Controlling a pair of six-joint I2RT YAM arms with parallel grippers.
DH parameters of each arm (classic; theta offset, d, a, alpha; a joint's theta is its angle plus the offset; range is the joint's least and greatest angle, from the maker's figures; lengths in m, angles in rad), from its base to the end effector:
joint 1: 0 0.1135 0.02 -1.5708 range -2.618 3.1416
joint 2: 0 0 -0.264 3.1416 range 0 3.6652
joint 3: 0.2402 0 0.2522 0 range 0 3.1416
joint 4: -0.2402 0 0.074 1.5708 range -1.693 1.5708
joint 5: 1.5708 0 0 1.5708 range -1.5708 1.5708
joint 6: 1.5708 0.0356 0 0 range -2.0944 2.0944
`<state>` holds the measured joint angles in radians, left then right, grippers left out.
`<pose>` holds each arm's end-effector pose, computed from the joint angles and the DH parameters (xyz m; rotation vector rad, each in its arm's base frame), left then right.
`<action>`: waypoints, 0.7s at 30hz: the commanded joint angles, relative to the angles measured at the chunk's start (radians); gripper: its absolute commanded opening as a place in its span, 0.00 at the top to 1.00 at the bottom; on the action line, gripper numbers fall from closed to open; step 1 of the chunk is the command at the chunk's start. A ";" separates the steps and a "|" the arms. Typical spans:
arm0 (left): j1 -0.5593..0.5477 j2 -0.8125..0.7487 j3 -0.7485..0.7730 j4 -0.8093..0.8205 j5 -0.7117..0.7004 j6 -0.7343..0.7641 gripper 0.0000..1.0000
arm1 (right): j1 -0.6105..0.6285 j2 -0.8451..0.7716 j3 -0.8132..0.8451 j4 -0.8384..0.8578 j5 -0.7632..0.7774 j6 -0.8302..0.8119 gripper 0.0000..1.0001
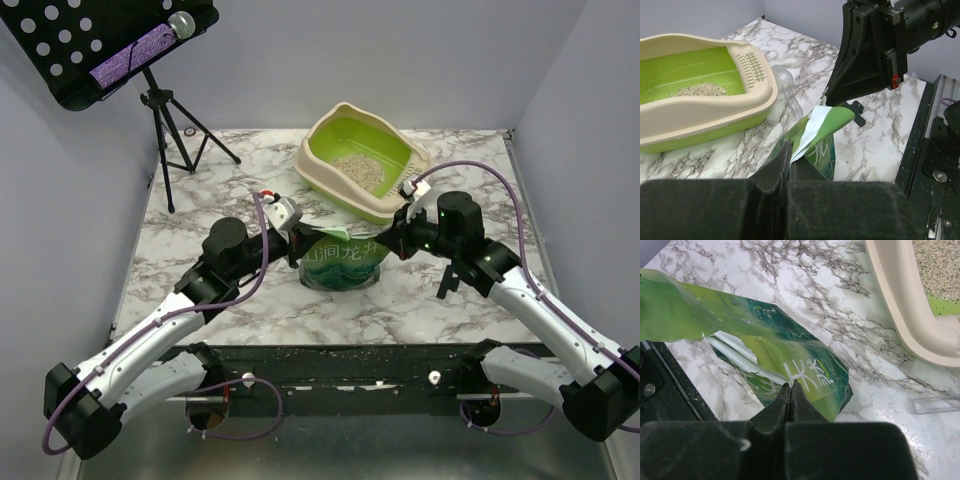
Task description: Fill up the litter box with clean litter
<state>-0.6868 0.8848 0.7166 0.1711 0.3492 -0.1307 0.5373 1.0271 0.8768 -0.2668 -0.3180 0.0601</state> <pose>0.1560 -0.1437 0.3362 0.7193 1.4771 -0.9068 0.1946 0.1289 0.3184 -0.6832 1.9159 0.6974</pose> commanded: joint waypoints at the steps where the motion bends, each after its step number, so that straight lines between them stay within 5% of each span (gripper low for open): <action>1: -0.011 -0.038 0.050 0.001 0.040 0.049 1.00 | -0.011 -0.039 0.007 0.038 0.002 0.020 0.99; 6: -0.008 -0.115 0.008 -0.076 -0.042 0.158 0.54 | -0.011 -0.077 -0.058 0.047 0.034 0.030 1.00; 8: 0.007 -0.154 -0.017 -0.114 -0.085 0.216 0.45 | -0.011 -0.085 -0.078 0.063 0.022 0.043 0.99; 14: 0.121 -0.208 -0.092 -0.154 0.078 0.191 0.38 | -0.013 -0.105 -0.121 0.087 -0.004 0.055 1.00; 21: 0.239 -0.123 -0.226 0.156 0.332 0.016 0.36 | -0.011 -0.136 -0.151 0.115 -0.039 0.070 1.00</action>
<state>-0.4965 0.6971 0.5480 0.1078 0.4866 -0.0048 0.5297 0.9230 0.7444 -0.2024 -0.3176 0.1085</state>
